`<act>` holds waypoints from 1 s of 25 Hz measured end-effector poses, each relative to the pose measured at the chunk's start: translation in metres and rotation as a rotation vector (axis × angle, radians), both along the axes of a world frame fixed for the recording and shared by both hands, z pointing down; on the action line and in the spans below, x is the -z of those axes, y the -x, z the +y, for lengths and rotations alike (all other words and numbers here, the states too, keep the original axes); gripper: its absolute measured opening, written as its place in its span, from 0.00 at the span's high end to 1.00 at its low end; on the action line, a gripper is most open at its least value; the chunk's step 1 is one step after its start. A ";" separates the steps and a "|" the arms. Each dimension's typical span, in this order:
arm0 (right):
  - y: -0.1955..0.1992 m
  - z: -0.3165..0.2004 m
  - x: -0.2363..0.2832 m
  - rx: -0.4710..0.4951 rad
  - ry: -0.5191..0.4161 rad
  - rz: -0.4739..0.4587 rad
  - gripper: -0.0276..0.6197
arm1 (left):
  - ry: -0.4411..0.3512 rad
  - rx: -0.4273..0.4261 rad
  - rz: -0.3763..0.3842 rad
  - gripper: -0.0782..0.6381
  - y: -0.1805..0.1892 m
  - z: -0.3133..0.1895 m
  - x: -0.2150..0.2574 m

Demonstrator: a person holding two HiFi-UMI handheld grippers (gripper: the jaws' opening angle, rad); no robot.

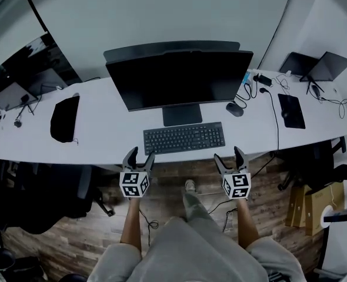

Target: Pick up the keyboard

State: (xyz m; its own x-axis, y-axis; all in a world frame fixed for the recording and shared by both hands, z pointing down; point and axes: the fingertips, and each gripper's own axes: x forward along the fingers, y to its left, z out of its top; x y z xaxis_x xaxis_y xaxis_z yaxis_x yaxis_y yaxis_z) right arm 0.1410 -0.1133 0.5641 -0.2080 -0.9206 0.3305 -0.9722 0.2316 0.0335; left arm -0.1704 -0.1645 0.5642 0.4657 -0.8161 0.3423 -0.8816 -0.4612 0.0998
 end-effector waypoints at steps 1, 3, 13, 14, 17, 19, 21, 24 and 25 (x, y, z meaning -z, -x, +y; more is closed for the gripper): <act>-0.003 -0.009 -0.002 0.004 0.006 -0.001 0.41 | 0.006 0.004 -0.001 0.52 -0.002 -0.008 -0.002; -0.009 -0.029 -0.007 0.013 0.017 -0.002 0.41 | 0.019 0.016 -0.003 0.52 -0.006 -0.024 -0.008; -0.028 -0.117 -0.031 0.062 0.085 -0.014 0.41 | 0.093 0.079 -0.006 0.52 -0.015 -0.094 -0.032; -0.028 -0.124 -0.033 0.066 0.093 -0.017 0.41 | 0.102 0.086 -0.007 0.52 -0.016 -0.100 -0.035; -0.032 -0.143 -0.042 0.074 0.115 -0.033 0.41 | 0.133 0.109 -0.010 0.52 -0.016 -0.113 -0.045; -0.033 -0.156 -0.048 0.082 0.129 -0.041 0.41 | 0.153 0.122 -0.015 0.52 -0.017 -0.122 -0.052; -0.033 -0.166 -0.056 0.092 0.146 -0.045 0.41 | 0.171 0.133 -0.022 0.52 -0.017 -0.128 -0.060; -0.035 -0.180 -0.067 0.105 0.169 -0.049 0.41 | 0.193 0.148 -0.029 0.52 -0.016 -0.137 -0.070; -0.036 -0.184 -0.071 0.109 0.176 -0.052 0.41 | 0.202 0.152 -0.031 0.51 -0.015 -0.139 -0.073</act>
